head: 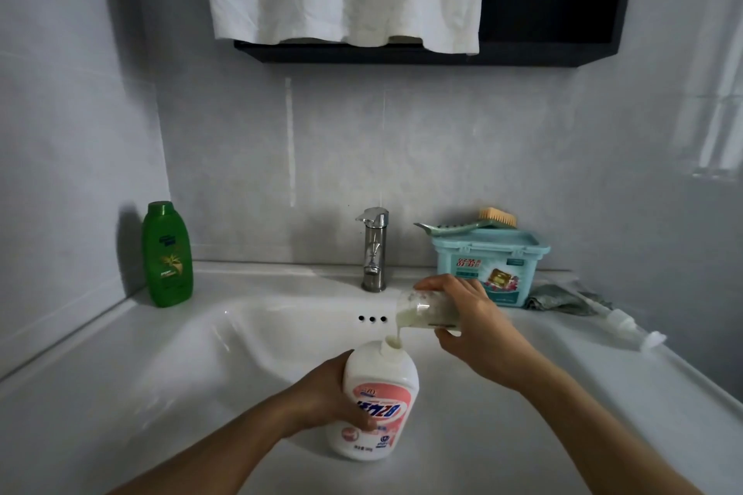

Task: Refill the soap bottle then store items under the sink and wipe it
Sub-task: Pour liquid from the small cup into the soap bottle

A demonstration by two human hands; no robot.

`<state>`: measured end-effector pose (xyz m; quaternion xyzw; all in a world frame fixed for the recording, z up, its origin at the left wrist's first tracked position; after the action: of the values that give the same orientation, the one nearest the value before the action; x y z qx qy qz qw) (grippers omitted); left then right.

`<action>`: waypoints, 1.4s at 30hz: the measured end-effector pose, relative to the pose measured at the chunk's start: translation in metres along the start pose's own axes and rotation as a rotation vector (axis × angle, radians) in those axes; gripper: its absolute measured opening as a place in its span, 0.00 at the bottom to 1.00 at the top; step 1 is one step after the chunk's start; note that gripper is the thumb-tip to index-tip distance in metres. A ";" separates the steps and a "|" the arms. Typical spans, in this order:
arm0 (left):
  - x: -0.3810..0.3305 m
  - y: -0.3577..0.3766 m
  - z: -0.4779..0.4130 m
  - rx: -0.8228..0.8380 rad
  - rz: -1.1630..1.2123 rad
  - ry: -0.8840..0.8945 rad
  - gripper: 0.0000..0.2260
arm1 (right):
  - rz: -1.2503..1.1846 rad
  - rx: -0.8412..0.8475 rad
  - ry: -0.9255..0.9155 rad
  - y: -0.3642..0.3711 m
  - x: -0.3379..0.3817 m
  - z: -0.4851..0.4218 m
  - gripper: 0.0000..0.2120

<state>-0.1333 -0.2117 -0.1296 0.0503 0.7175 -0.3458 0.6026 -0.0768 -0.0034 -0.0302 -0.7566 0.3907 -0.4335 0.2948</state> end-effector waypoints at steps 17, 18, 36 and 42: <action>0.004 -0.001 -0.003 0.006 -0.026 -0.001 0.34 | 0.006 -0.006 -0.011 -0.002 0.001 0.000 0.28; 0.005 -0.001 -0.003 0.004 -0.031 -0.001 0.35 | 0.005 -0.008 -0.014 -0.001 0.000 0.000 0.28; 0.002 0.000 -0.002 -0.007 -0.029 -0.008 0.32 | 0.007 -0.001 -0.003 -0.002 0.002 0.001 0.29; 0.000 0.000 -0.001 0.004 -0.019 0.008 0.32 | -0.003 0.007 0.029 -0.005 0.005 0.002 0.28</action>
<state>-0.1336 -0.2109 -0.1294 0.0459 0.7197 -0.3526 0.5964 -0.0715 -0.0053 -0.0254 -0.7498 0.3923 -0.4463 0.2912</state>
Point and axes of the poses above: each hand's wrist, its own z-axis away from the middle knuckle, its own y-axis out of the palm, x = y × z, the point moved 2 cm from there along -z, towards the middle knuckle, and after that the axes turned 7 degrees about y, right-handed, at the moved point
